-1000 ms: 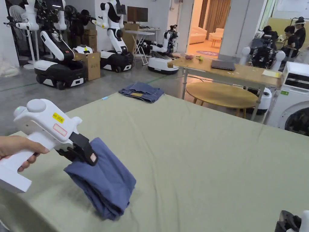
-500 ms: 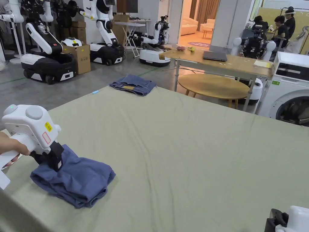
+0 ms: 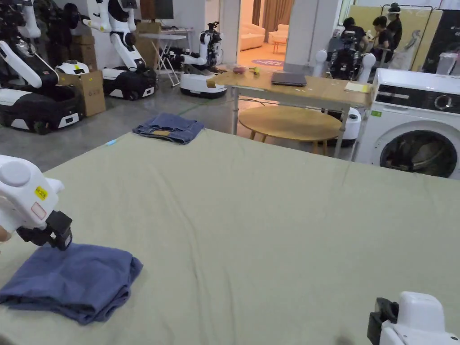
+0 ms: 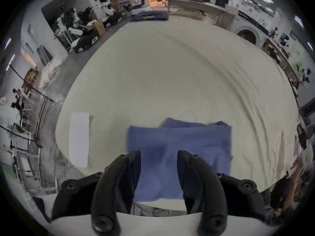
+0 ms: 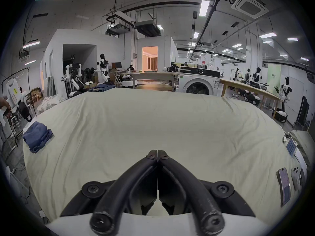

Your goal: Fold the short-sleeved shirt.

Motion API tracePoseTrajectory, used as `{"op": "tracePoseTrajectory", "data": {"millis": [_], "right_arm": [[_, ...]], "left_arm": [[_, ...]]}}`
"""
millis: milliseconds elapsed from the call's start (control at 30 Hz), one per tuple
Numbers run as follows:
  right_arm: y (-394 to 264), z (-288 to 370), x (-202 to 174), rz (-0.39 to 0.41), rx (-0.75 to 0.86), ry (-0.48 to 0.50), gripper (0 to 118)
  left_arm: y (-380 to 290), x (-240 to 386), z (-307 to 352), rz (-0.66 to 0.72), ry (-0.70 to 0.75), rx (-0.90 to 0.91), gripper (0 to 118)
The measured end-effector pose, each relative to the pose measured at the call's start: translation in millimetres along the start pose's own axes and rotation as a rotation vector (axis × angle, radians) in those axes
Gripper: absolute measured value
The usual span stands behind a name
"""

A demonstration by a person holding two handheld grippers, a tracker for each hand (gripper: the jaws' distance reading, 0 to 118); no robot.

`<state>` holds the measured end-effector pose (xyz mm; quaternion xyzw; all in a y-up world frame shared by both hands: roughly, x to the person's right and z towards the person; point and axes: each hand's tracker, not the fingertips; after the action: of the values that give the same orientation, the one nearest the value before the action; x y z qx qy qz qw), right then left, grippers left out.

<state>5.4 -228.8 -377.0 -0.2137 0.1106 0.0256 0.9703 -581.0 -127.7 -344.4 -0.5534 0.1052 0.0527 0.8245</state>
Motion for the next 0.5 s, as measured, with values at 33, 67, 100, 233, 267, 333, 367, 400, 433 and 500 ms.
{"op": "tracePoseTrajectory", "data": {"millis": [33, 67, 100, 233, 267, 333, 367, 400, 433, 500], "right_arm": [[0, 0, 2, -0.005, 0.001, 0.0, 0], [0, 1, 5, -0.011, 0.003, -0.004, 0], [1, 2, 8, -0.016, 0.004, -0.011, 0], [5, 4, 20, -0.03, 0.01, -0.028, 0], [5, 5, 23, -0.033, 0.014, -0.035, 0], [7, 8, 30, -0.04, 0.019, -0.045, 0], [8, 8, 34, -0.043, 0.022, -0.057, 0], [9, 9, 39, -0.049, 0.023, -0.065, 0], [10, 9, 43, -0.056, 0.023, -0.067, 0], [13, 11, 50, -0.069, 0.028, -0.079, 0]], "left_arm": [[-2, 14, 1, -0.022, -0.011, 0.025, 42], [-6, 33, 1, -0.051, -0.037, 0.064, 41], [-3, 42, -7, -0.076, -0.069, 0.099, 41], [-11, 116, -14, -0.142, -0.169, 0.241, 41], [-13, 134, -15, -0.149, -0.19, 0.292, 41], [-19, 174, -14, -0.18, -0.234, 0.378, 41], [-23, 192, -15, -0.205, -0.248, 0.453, 41], [-29, 213, -15, -0.207, -0.267, 0.525, 41], [-32, 231, -15, -0.225, -0.256, 0.58, 41], [-37, 264, -23, -0.23, -0.247, 0.644, 41]]}}
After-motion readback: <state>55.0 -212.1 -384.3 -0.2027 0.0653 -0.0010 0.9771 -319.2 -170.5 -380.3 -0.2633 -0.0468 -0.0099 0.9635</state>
